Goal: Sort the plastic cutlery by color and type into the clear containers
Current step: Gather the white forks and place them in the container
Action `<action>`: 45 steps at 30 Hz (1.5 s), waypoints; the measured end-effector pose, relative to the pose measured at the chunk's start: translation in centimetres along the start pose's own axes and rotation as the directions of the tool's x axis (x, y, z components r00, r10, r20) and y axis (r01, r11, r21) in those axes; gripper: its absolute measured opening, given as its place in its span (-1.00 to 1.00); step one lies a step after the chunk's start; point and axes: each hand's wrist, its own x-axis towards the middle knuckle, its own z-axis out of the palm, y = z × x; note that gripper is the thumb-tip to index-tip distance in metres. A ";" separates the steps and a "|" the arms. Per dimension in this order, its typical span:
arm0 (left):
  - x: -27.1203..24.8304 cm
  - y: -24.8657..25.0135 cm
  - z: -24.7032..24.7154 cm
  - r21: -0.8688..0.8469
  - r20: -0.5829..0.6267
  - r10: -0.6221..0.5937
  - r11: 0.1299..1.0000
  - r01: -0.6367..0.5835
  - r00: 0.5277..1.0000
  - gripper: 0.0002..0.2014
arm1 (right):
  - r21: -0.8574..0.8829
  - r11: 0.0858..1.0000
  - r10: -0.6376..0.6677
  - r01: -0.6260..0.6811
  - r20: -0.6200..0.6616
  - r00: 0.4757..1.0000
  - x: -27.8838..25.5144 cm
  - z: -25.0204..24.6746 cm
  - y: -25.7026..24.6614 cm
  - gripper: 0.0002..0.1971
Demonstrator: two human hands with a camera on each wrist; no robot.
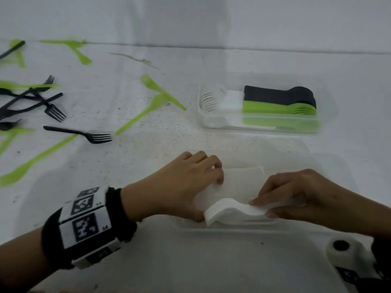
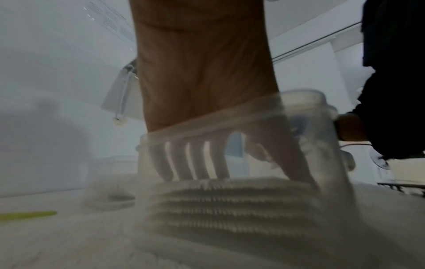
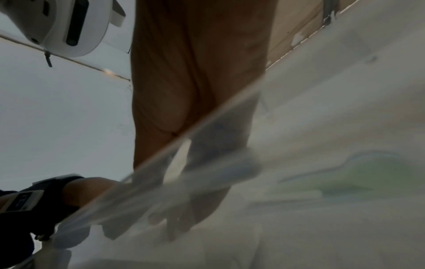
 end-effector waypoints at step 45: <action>0.7 -0.4 -1.4 -0.054 0.116 -0.017 0.998 0.024 0.993 -0.28 | -0.125 0.966 0.236 -0.228 0.059 0.970 2.7 3.7 -1.7 -0.74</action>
